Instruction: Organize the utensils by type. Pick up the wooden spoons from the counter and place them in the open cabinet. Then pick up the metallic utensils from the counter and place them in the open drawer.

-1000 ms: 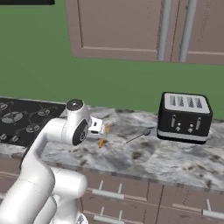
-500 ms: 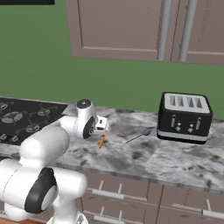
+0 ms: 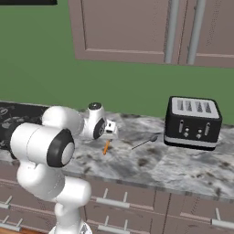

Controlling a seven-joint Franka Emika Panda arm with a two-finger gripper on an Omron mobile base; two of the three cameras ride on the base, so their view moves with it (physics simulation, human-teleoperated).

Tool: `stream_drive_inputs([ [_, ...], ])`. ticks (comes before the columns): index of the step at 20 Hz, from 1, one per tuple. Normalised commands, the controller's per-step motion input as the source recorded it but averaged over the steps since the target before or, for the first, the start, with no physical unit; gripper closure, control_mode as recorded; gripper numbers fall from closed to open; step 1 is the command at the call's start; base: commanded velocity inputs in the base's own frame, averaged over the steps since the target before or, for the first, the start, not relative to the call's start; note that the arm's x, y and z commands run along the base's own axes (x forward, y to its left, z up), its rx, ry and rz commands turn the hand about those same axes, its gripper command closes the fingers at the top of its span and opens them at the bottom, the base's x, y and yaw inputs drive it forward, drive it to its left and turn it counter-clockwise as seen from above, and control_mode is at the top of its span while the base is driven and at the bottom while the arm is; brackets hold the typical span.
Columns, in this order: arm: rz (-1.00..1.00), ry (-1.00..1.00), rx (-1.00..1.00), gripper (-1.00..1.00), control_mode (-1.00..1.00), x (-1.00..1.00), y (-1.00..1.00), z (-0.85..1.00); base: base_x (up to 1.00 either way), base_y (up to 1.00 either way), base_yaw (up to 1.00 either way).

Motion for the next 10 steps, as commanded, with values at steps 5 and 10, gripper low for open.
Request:
stream_drive_inputs([
  [5,0.00,0.00,0.00,-1.00,-1.00,0.15,0.00,-0.54,0.00,0.00,0.00],
  [10,0.00,0.00,0.00,-1.00,-1.00,0.17,0.00,-0.51,0.00,0.00,0.00],
])
